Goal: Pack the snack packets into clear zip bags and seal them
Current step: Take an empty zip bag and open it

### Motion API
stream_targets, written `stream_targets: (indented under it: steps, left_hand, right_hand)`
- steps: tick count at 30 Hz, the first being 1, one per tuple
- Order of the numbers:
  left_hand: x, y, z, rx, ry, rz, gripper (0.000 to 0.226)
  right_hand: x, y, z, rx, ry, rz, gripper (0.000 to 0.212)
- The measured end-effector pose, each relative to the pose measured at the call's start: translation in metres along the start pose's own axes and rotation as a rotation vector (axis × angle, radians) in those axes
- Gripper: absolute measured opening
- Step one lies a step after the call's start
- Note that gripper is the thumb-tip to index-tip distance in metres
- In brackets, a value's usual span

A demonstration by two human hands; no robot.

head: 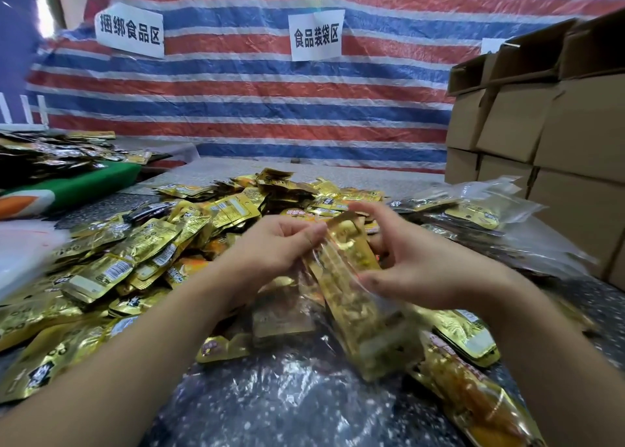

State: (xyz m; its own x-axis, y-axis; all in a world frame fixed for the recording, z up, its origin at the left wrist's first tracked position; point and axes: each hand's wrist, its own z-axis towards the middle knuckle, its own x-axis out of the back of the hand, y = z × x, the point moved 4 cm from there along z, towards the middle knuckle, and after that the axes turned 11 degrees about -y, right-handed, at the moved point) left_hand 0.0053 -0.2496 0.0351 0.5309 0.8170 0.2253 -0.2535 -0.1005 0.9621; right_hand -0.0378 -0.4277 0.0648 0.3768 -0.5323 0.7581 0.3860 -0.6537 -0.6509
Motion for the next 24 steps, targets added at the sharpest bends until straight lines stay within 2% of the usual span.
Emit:
stream_targets:
  steps: [2, 4, 6, 9, 11, 13, 15, 17, 19, 20, 22, 23, 24]
  left_hand:
    - [0.008, 0.003, 0.000, -0.027, 0.061, -0.037, 0.031]
    - [0.011, 0.005, -0.001, -0.044, 0.097, -0.056, 0.031]
    - [0.009, 0.006, -0.001, -0.056, 0.097, -0.025, 0.031]
    - [0.002, 0.005, 0.001, -0.057, 0.109, 0.128, 0.028]
    - [0.000, 0.005, 0.002, -0.085, 0.153, 0.219, 0.026]
    - [0.004, 0.005, 0.001, -0.106, 0.220, 0.172, 0.027]
    - [0.013, 0.006, 0.000, -0.117, 0.312, 0.049, 0.029]
    - [0.021, 0.008, -0.001, -0.160, 0.378, -0.081, 0.034]
    - [0.027, 0.010, -0.001, -0.213, 0.402, -0.194, 0.037]
    - [0.029, 0.012, -0.001, -0.240, 0.407, -0.242, 0.039]
    - [0.033, 0.013, -0.001, -0.279, 0.412, -0.335, 0.039]
    - [0.034, 0.013, -0.001, -0.285, 0.418, -0.372, 0.036]
    - [0.035, 0.013, -0.001, -0.281, 0.425, -0.394, 0.032]
  right_hand:
    - [0.002, -0.001, 0.004, 0.013, 0.176, 0.080, 0.051]
    - [0.003, -0.004, 0.005, 0.057, 0.251, 0.030, 0.027]
    - [0.002, -0.005, 0.005, 0.074, 0.218, -0.041, 0.018]
    - [-0.007, -0.007, 0.008, 0.051, 0.059, -0.164, 0.018]
    - [-0.012, -0.011, 0.011, 0.063, 0.051, -0.294, 0.012]
    - [-0.009, -0.012, 0.014, 0.081, 0.171, -0.261, 0.022]
    - [0.002, -0.009, 0.010, 0.107, 0.374, -0.087, 0.034]
    - [0.014, -0.008, 0.002, 0.195, 0.585, -0.020, 0.044]
    - [0.018, -0.002, 0.000, 0.209, 0.687, 0.023, 0.046]
    - [0.018, 0.004, 0.003, 0.166, 0.670, 0.128, 0.055]
    - [0.015, 0.019, 0.013, 0.057, 0.514, 0.444, 0.072]
    - [0.012, 0.025, 0.016, 0.016, 0.413, 0.542, 0.072]
    - [0.010, 0.028, 0.018, -0.009, 0.320, 0.563, 0.063]
